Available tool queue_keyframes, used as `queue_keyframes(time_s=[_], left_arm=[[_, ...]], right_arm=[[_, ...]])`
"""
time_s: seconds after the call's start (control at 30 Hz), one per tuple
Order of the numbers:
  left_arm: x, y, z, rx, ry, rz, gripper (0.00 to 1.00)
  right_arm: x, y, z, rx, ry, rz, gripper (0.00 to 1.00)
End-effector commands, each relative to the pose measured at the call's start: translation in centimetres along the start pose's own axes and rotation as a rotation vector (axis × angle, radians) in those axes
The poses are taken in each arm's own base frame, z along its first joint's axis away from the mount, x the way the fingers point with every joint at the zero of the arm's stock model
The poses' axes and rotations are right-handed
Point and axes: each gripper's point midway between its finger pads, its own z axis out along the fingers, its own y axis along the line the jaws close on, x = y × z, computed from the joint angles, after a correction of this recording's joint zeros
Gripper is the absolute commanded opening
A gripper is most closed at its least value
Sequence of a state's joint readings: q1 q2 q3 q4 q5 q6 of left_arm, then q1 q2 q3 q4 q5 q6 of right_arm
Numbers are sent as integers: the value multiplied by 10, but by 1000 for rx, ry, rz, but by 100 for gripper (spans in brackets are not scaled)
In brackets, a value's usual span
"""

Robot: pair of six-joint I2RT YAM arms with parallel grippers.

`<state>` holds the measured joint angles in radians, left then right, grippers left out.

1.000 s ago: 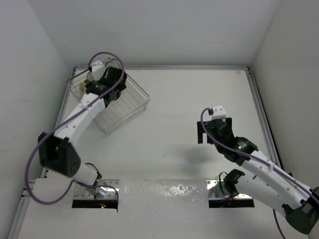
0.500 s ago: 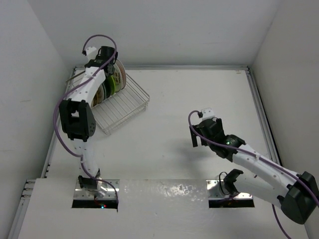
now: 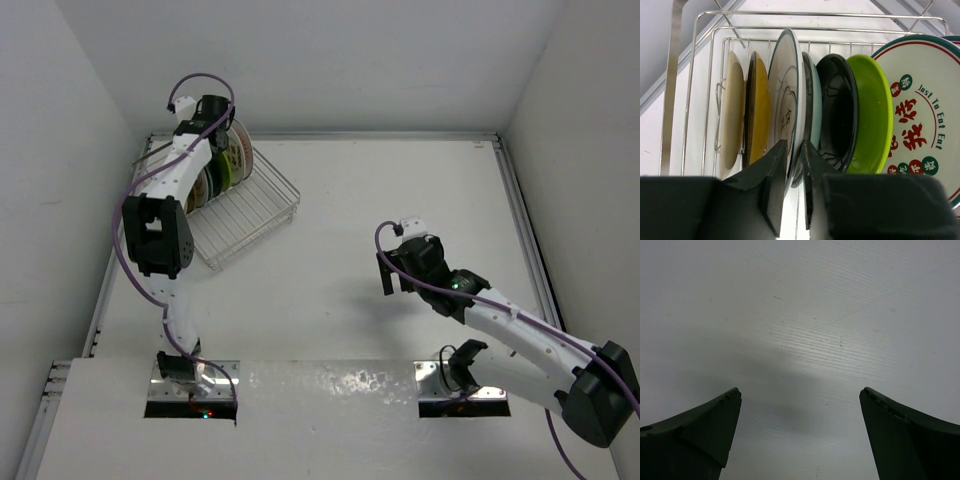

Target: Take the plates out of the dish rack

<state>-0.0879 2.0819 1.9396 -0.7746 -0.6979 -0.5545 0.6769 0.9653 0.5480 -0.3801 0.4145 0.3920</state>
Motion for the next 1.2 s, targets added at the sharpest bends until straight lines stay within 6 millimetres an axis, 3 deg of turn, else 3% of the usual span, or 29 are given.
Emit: queue_keyframes(time_s=[0.0, 0.13, 0.27, 0.47, 0.5, 0.67, 0.77, 0.83, 0.87, 0.9, 0.97, 1.0, 1.03, 1.17], left_arm=[[-19, 4, 2, -11, -42, -38, 15], [-18, 5, 2, -13, -37, -40, 1], [-35, 8, -12, 5, -68, -60, 0], [-99, 12, -57, 88, -188, -83, 0], [-118, 13, -71, 113, -227, -83, 0], [-173, 15, -126, 251, -368, -92, 0], [-188, 7, -154, 367, -423, -79, 0], [-186, -3, -167, 437, -436, -50, 0], [-192, -9, -191, 485, -490, -33, 0], [-175, -29, -204, 534, -491, 27, 0], [-176, -37, -239, 545, -609, 116, 0], [-155, -50, -243, 544, -619, 210, 0], [-136, -67, -275, 576, -676, 336, 0], [-72, -95, -301, 573, -720, 550, 0]], right_arm=[[-7, 4, 2, -13, -31, 4, 99], [-8, 1, 1, -1, -34, 3, 99], [-9, 0, 1, 8, -39, 8, 99], [-12, -5, -2, 40, -39, 27, 99], [-13, -6, -2, 43, -38, 31, 99], [-26, -13, -14, 78, -73, 77, 99], [-36, -18, -22, 88, -106, 107, 99], [-45, -23, -29, 118, -127, 147, 99], [-50, -27, -33, 131, -145, 168, 99], [-61, -30, -39, 149, -177, 211, 99], [-74, -34, -46, 150, -217, 262, 99], [-82, -35, -49, 146, -234, 294, 99], [-99, -38, -54, 120, -271, 345, 99], [-148, -49, -60, -40, -305, 508, 99]])
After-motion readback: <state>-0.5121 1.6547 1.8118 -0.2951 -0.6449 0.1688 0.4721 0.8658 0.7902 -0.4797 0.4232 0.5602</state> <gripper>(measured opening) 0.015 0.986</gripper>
